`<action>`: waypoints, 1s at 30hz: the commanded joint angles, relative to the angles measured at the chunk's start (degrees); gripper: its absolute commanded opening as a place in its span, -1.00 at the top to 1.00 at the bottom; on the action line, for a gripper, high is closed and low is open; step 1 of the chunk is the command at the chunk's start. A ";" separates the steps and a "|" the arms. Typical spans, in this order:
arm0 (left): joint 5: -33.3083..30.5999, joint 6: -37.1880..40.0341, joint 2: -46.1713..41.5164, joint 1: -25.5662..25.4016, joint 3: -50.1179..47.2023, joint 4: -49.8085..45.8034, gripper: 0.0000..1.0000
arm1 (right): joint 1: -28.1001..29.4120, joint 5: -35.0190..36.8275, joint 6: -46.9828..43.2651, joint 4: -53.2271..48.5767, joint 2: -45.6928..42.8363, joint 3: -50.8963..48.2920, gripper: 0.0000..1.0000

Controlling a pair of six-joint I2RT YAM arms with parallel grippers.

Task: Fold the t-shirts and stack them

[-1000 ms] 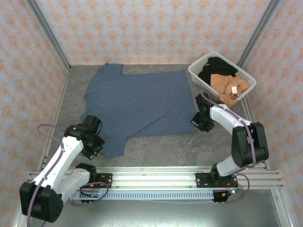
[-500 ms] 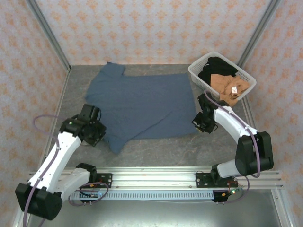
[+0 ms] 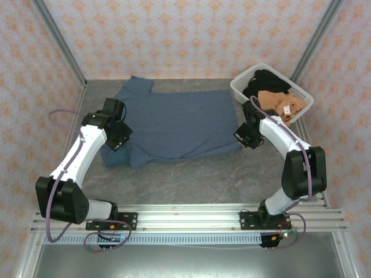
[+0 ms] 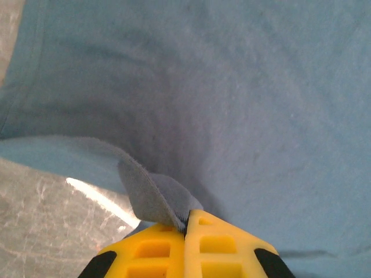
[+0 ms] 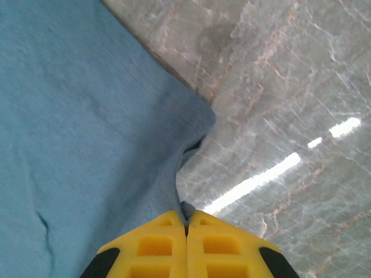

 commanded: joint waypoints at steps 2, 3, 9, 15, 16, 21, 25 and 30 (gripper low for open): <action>-2.67 4.75 3.67 1.73 5.39 2.88 1.00 | -0.64 2.64 1.32 0.23 3.71 3.87 1.00; -2.87 5.26 4.70 2.00 6.32 3.24 1.00 | -0.64 2.99 1.33 0.23 4.44 4.64 1.00; -4.38 7.48 8.65 3.49 10.28 3.84 1.00 | -0.95 4.75 1.91 0.06 9.19 9.72 1.00; -5.00 10.73 12.67 4.36 14.58 5.05 1.00 | -1.12 6.06 2.46 -0.93 13.28 14.54 1.00; -5.00 11.25 13.44 4.49 15.53 5.08 1.00 | -1.17 6.03 2.55 -1.01 13.86 15.01 1.00; -5.61 13.28 17.90 4.75 20.36 4.30 1.00 | -1.09 6.27 3.74 -0.50 15.44 15.81 1.00; -6.73 13.69 20.12 4.84 22.70 3.28 1.00 | -1.19 6.66 4.10 -0.46 16.45 16.81 1.00; -7.90 13.53 21.81 5.02 24.53 3.01 1.00 | -1.18 7.24 4.40 -0.56 18.13 18.97 1.00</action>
